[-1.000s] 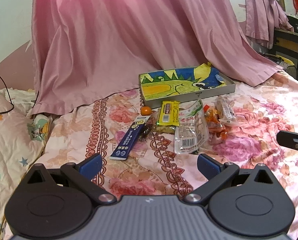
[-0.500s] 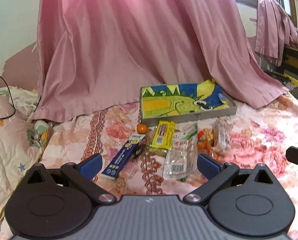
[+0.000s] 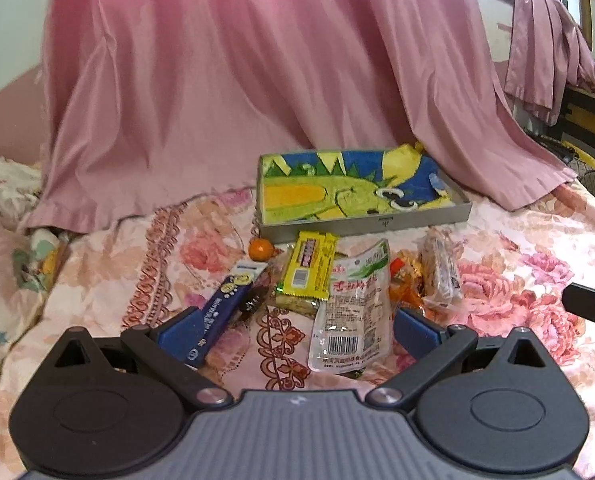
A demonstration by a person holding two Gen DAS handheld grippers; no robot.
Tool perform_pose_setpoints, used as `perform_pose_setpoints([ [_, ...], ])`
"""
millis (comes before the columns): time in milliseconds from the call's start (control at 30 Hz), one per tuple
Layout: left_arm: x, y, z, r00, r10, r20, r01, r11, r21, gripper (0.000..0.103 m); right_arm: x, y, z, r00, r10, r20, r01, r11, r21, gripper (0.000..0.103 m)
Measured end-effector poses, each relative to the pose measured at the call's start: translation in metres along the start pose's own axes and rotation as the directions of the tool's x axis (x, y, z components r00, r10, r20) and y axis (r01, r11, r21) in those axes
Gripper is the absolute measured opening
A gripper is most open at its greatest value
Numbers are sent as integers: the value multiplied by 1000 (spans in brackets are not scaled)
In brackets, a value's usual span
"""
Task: Organize snacks
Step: 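Grasp the white-green snack bag with left gripper while right grasps orange candy pack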
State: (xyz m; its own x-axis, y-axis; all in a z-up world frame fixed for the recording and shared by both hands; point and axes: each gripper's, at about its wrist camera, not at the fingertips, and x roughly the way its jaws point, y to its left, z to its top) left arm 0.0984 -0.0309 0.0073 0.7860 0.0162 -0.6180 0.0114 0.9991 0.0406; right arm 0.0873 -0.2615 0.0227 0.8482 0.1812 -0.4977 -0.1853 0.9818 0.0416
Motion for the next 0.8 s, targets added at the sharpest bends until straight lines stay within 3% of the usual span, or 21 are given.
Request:
perform_pose_setpoints([
  [200,42,11,7,993,-81,-92,85,995,43,103,46,14,-5,996,84,-39,-88,990,-115,102],
  [367,77,16,14,972,-174,-155,184,981,58,103,88,27,-20,980,152,-132,-168,978,-122,102],
  [600,116,13,20,930,-263,-258,290,954,72,103,129,38,-42,944,230,-236,-252,965,-70,102],
  [700,130,11,23,908,-293,-300,328,942,72,103,139,45,-43,947,225,-229,-251,964,-91,100],
  [800,145,9,26,879,-332,-343,370,927,51,103,148,49,-46,945,221,-242,-250,963,-97,91],
])
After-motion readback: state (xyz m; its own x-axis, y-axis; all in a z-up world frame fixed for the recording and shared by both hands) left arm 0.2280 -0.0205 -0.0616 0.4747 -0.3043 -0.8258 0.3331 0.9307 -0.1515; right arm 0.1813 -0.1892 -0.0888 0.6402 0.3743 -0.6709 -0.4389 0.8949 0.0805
